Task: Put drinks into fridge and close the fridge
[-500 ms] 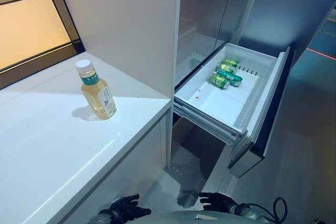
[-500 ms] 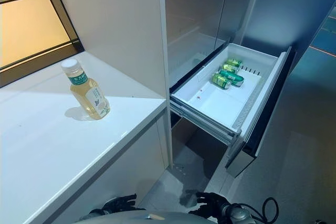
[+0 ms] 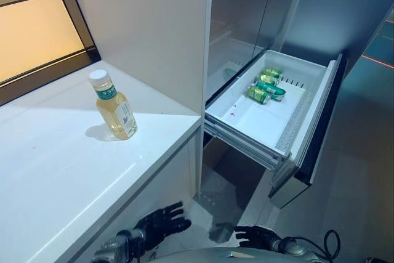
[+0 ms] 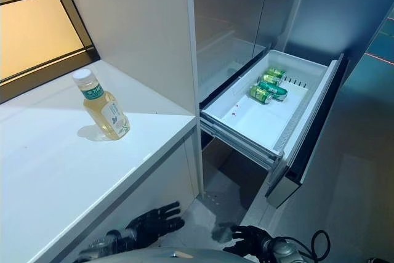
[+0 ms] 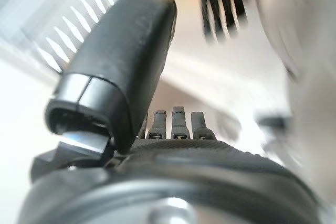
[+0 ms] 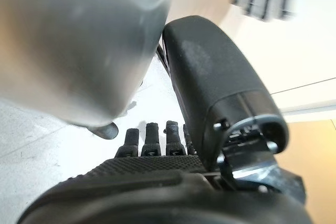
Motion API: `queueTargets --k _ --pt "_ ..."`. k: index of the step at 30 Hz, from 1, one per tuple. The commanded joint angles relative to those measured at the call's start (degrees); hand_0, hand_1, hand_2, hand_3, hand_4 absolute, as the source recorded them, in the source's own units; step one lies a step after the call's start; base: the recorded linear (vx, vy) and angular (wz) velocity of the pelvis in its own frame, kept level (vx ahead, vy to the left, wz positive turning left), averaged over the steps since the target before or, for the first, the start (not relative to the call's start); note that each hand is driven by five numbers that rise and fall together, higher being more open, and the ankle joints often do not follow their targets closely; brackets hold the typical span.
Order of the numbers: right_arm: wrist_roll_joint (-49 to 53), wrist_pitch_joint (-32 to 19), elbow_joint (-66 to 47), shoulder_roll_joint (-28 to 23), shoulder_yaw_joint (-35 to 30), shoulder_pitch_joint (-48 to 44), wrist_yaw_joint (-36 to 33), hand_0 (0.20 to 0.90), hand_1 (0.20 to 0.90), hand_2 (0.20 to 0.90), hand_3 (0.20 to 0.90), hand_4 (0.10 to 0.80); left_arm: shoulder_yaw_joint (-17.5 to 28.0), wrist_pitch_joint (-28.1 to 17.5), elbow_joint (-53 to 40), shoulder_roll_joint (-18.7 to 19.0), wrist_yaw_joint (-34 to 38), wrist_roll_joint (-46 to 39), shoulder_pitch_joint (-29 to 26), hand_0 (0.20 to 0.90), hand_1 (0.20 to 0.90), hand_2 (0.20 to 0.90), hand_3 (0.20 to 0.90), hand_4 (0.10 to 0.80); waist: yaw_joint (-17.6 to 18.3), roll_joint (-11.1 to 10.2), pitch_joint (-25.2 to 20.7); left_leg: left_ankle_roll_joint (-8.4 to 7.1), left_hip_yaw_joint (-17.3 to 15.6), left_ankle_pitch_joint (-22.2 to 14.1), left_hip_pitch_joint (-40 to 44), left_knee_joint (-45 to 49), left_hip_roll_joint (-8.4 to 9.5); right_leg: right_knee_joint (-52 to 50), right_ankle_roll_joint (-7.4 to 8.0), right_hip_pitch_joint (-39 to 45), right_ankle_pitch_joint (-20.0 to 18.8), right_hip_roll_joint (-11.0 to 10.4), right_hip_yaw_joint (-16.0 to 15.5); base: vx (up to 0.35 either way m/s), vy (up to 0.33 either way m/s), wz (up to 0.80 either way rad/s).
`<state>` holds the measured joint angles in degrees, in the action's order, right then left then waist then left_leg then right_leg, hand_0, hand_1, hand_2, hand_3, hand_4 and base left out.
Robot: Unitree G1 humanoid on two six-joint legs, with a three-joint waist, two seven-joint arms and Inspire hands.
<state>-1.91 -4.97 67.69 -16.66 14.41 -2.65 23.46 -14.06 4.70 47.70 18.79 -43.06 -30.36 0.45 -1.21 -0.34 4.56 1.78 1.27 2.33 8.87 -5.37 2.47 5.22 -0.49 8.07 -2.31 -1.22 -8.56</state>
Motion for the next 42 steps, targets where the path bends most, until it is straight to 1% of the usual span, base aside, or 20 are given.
queueTargets --k 1,2,4,6,7,9,11,12,13,14,17,18,21,23,25,27,29,31,35,42 --pt "-0.48 0.55 -2.09 -5.23 0.6 -3.28 3.18 0.9 0.9 0.9 0.9 0.8 -0.56 2.17 -8.99 1.18 -14.0 -6.57 -5.17 0.9 0.9 0.9 0.9 0.8 0.38 1.0 0.75 -0.91 -6.58 -3.67 0.35 0.9 -0.51 -2.99 3.29 -0.42 2.37 -0.63 -1.74 0.0 0.0 0.0" --pt "-0.35 1.01 -2.75 -5.47 0.72 -3.23 3.4 0.9 0.9 0.9 0.9 0.8 -0.51 3.4 -12.0 1.81 -15.33 -7.18 -5.39 0.9 0.9 0.9 0.9 0.8 0.4 1.0 0.73 -0.87 -6.55 -3.66 0.36 0.81 -0.51 -2.96 3.31 -0.44 2.33 -0.61 -1.64 0.0 0.0 0.0" --pt "0.13 3.22 -5.95 -6.16 0.95 -2.71 3.89 0.9 0.9 0.9 0.9 0.8 0.93 9.46 -23.7 3.52 -19.06 -10.58 -6.14 0.9 0.9 0.9 0.9 0.8 0.42 1.0 0.73 -0.8 -6.41 -3.63 0.37 0.64 -0.55 -2.87 3.31 -0.47 2.18 -0.6 -1.44 0.0 0.0 0.0" --pt "0.09 4.4 -7.98 -6.06 1.06 -1.97 3.7 0.9 0.9 0.9 0.9 0.8 2.21 13.34 -31.05 4.17 -22.37 -16.18 -6.49 0.9 0.9 0.9 0.9 0.8 0.46 0.91 0.66 -0.61 -6.2 -3.67 0.42 0.46 -0.49 -2.71 3.27 -0.43 2.08 -0.54 -1.18 0.0 0.0 0.0" --pt "0.01 4.7 -8.66 -5.78 1.09 -1.53 3.5 0.9 0.9 0.9 0.9 0.8 3.7 16.98 -36.22 3.29 -23.82 -20.0 -6.59 0.9 0.9 0.9 0.9 0.8 0.45 0.79 0.6 -0.52 -6.04 -3.81 0.53 0.37 -0.47 -2.56 3.26 -0.29 2.1 -0.51 -1.04 0.0 0.0 0.0" --pt "-0.22 4.83 -9.31 -4.93 1.36 -0.68 2.85 0.9 0.9 0.9 0.9 0.8 5.97 21.68 -44.14 0.92 -25.89 -29.35 -6.67 0.9 0.9 0.9 0.9 0.8 0.45 0.43 0.37 -0.4 -5.81 -4.19 0.64 0.37 -0.46 -2.31 3.09 -0.04 2.15 -0.39 -0.63 0.008 -0.018 0.0" --pt "-0.36 4.24 -8.73 -3.98 1.8 -0.3 2.25 0.9 0.9 0.9 0.9 0.8 6.4 22.7 -49.12 -1.8 -26.33 -39.06 -6.84 0.9 0.9 0.9 0.9 0.8 0.45 0.01 0.11 -0.35 -5.52 -4.49 0.75 0.37 -0.45 -2.12 2.92 0.19 2.14 -0.23 -0.16 0.018 -0.038 -0.01" --pt "-0.36 4.23 -8.73 -3.98 1.8 -0.3 2.25 0.9 0.9 0.9 0.9 0.8 6.4 22.7 -49.13 -1.79 -26.3 -39.09 -6.84 0.9 0.9 0.9 0.9 0.8 0.45 0.01 0.12 -0.35 -5.52 -4.49 0.76 0.37 -0.45 -2.12 2.92 0.2 2.14 -0.23 -0.16 0.021 -0.045 -0.03" --pt "-0.28 4.08 -8.52 -3.09 2.58 -0.17 1.59 0.9 0.9 0.9 0.9 0.8 6.16 20.05 -54.03 -4.35 -22.53 -45.7 -7.23 0.9 0.9 0.9 0.9 0.8 0.47 -0.35 0.18 -0.34 -5.17 -4.82 1.06 0.37 -0.46 -2.15 2.7 0.5 2.33 -0.06 0.17 0.007 -0.045 -0.03" --pt "-0.08 4.42 -8.9 -2.7 3.06 -0.12 1.27 0.9 0.9 0.9 0.9 0.8 5.72 17.54 -56.02 -4.92 -20.34 -47.83 -7.58 0.9 0.9 0.9 0.9 0.8 0.46 -0.57 0.04 -0.34 -4.97 -4.78 0.82 0.37 -0.46 -2.18 2.6 0.27 2.28 -0.01 0.26 0.004 -0.057 -0.04" --pt "-0.03 4.62 -9.29 -1.73 3.9 0.07 0.3 0.9 0.9 0.9 0.9 0.8 5.35 7.5 -60.12 -5.22 -17.02 -51.74 -8.84 0.9 0.9 0.9 0.9 0.8 0.35 -0.88 0.05 -0.3 -4.37 -4.75 0.69 0.37 -0.38 -2.0 2.47 0.4 2.27 0.05 0.27 -0.004 -0.012 -0.01" --pt "0.07 4.48 -9.3 -1.44 4.23 0.25 -0.14 0.9 0.9 0.9 0.9 0.8 5.5 2.17 -61.45 -5.06 -14.86 -51.32 -9.21 0.9 0.9 0.9 0.9 0.8 0.3 -0.93 0.01 -0.27 -4.16 -4.75 0.63 0.37 -0.33 -1.96 2.45 0.42 2.3 0.08 0.24 0.0 0.0 0.0" --pt "0.2 4.9 -10.53 -0.72 4.86 1.32 -1.43 0.9 0.9 0.9 0.9 0.8 8.22 -19.99 -65.37 -1.77 -0.94 -39.5 -10.57 0.9 0.9 0.9 0.9 0.8 -0.03 -1.02 -0.08 -0.29 -3.53 -4.66 0.53 0.37 -0.29 -1.95 2.49 0.54 2.5 0.07 -0.12 0.0 0.0 0.0" --pt "0.27 4.71 -10.83 -0.44 4.91 2.27 -2.24 0.9 0.9 0.9 0.9 0.8 10.91 -33.87 -65.97 1.39 7.25 -26.7 -11.27 0.9 0.9 0.9 0.9 0.8 -0.46 -0.98 -0.37 -0.26 -3.12 -4.63 0.43 0.37 -0.23 -1.63 2.61 0.76 2.57 0.04 -0.6 0.003 0.001 0.05" --pt "0.66 3.09 -9.35 0.21 5.45 3.12 -3.37 0.9 0.9 0.9 0.9 0.8 14.63 -39.65 -67.37 3.52 14.76 -16.96 -12.43 0.9 0.9 0.9 0.9 0.8 -0.97 -1.02 -0.92 -0.29 -2.54 -4.61 0.2 0.37 -0.11 -1.29 2.64 0.94 2.75 0.11 -1.04 0.011 -0.006 0.07" --pt "0.99 1.76 -7.92 0.78 5.89 3.5 -4.07 0.9 0.9 0.9 0.9 0.8 16.97 -42.56 -68.1 4.74 20.25 -10.24 -13.54 0.9 0.9 0.9 0.9 0.8 -1.37 -1.17 -1.42 -0.43 -2.21 -4.58 -0.03 0.37 -0.09 -1.21 2.67 1.0 2.95 0.15 -1.38 0.013 -0.012 0.07" --pt "1.15 0.96 -7.24 1.26 6.44 3.75 -4.65 0.9 0.9 0.9 0.9 0.8 18.49 -45.43 -68.9 5.87 28.99 -1.29 -14.43 0.9 0.9 0.9 0.9 0.8 -1.59 -1.27 -1.69 -0.61 -1.9 -4.46 -0.24 0.37 -0.11 -1.33 2.69 0.89 3.08 0.22 -1.59 0.01 -0.014 0.1" --pt "1.45 0.56 -6.91 1.6 6.84 3.89 -5.12 0.9 0.9 0.9 0.9 0.8 19.39 -46.1 -69.24 7.09 36.48 5.6 -15.08 0.9 0.9 0.9 0.9 0.8 -1.79 -1.35 -1.85 -0.72 -1.71 -4.39 -0.34 0.37 -0.14 -1.46 2.72 0.85 3.24 0.22 -1.91 0.007 -0.013 0.19" --pt "2.15 0.44 -6.68 2.09 7.58 4.02 -5.91 0.9 0.9 0.9 0.9 0.8 19.88 -43.66 -68.36 8.58 46.3 13.28 -15.87 0.9 0.9 0.9 0.9 0.8 -2.02 -1.42 -1.89 -0.89 -1.58 -4.21 -0.48 0.37 -0.2 -1.65 2.72 0.86 3.41 0.22 -2.43 0.007 -0.004 0.09" --pt "2.84 2.21 -8.01 1.95 7.43 3.71 -6.3 0.9 0.9 0.9 0.9 0.8 19.62 -38.29 -65.56 9.46 53.01 14.97 -14.17 0.9 0.9 0.9 0.9 0.8 -2.51 -1.32 -1.36 -1.13 -1.45 -3.94 -0.48 0.37 -0.28 -1.87 2.71 1.04 3.54 0.14 -3.2 0.003 0.003 0.07"
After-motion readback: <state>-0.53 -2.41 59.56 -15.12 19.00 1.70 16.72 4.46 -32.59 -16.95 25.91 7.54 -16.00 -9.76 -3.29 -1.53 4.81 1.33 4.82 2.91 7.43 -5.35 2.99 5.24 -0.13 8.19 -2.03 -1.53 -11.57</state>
